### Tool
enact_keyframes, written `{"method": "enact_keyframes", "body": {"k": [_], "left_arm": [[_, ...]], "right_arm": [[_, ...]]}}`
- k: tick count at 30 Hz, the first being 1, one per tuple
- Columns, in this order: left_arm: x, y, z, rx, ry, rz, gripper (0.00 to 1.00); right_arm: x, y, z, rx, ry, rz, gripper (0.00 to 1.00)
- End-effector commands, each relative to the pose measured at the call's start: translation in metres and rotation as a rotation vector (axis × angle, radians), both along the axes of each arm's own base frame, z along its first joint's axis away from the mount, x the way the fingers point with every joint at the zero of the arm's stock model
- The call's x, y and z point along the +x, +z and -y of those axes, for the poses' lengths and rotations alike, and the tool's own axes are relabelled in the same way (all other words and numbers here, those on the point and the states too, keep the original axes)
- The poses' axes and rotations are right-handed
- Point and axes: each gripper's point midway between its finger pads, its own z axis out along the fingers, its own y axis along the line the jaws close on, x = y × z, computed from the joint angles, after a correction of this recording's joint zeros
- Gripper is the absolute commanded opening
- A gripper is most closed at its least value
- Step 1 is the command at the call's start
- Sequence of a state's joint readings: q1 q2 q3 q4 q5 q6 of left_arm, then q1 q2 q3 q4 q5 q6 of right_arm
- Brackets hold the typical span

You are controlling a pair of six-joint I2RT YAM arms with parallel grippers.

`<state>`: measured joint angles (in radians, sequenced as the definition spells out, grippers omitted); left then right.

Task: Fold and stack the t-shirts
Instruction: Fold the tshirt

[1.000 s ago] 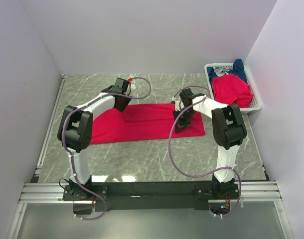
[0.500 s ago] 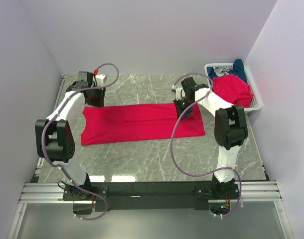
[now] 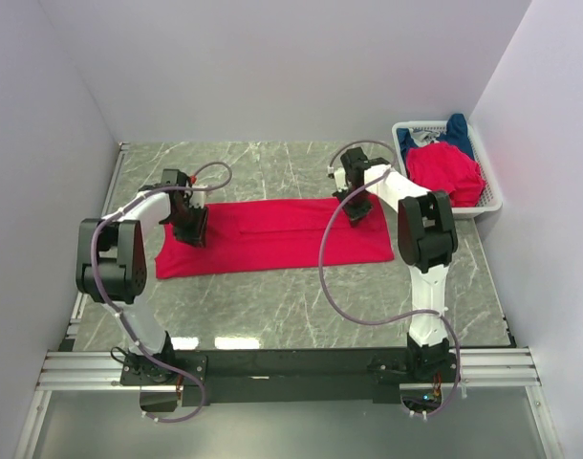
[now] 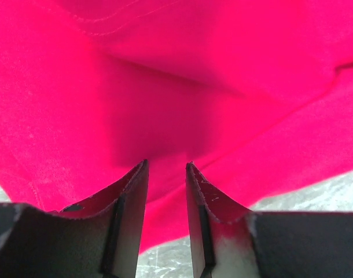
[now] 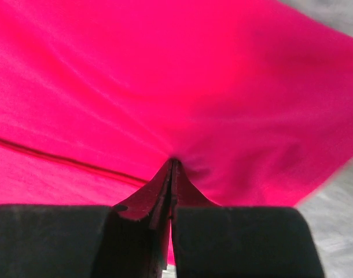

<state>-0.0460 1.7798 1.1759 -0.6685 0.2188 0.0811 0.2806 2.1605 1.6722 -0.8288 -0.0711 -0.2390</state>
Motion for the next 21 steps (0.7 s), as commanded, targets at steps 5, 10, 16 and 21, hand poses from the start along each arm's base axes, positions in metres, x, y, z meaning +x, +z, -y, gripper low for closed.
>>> {"method": "enact_keyframes", "body": {"k": [5,10,16,21], "left_arm": [[0.013,-0.038,-0.019,0.024,0.041,-0.089,0.37],[0.091,-0.053,-0.016,0.018,0.021,-0.066,0.35],[0.214,0.025,0.038,-0.088,-0.055,0.199,0.40],[0.208,0.122,0.050,-0.157,-0.040,0.423,0.46]], "right_arm": [[-0.057,-0.012,0.028,-0.103,0.031,-0.147,0.02],[-0.154,-0.020,-0.009,-0.003,0.167,-0.314,0.01],[-0.278,0.022,-0.101,0.299,0.483,-0.465,0.01],[-0.224,0.073,-0.113,0.456,0.355,-0.314,0.01]]}}
